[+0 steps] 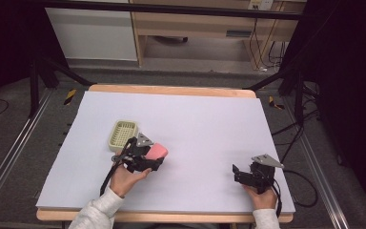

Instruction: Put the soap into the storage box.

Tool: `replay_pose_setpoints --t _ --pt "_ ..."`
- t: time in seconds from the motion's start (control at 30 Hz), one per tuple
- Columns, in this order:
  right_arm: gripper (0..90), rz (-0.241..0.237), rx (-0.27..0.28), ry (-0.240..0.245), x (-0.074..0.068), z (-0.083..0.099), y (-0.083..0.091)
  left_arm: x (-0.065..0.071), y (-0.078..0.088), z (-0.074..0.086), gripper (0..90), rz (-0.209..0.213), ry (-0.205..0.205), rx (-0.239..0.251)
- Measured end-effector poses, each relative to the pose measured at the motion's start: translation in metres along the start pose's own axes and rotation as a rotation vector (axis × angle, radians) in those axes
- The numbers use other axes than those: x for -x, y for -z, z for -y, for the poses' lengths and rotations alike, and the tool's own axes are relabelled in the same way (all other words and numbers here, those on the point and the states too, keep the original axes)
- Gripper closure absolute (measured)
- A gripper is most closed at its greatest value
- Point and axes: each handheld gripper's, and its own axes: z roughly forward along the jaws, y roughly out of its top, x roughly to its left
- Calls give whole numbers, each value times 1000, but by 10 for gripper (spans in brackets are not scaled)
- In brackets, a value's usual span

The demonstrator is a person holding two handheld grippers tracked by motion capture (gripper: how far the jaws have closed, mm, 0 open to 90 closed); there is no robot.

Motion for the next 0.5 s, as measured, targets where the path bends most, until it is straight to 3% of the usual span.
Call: replay_pose_setpoints --t 0.5 --pt "81 0 3 8 0 0 1 -24 17 1 371 -39 66 45"
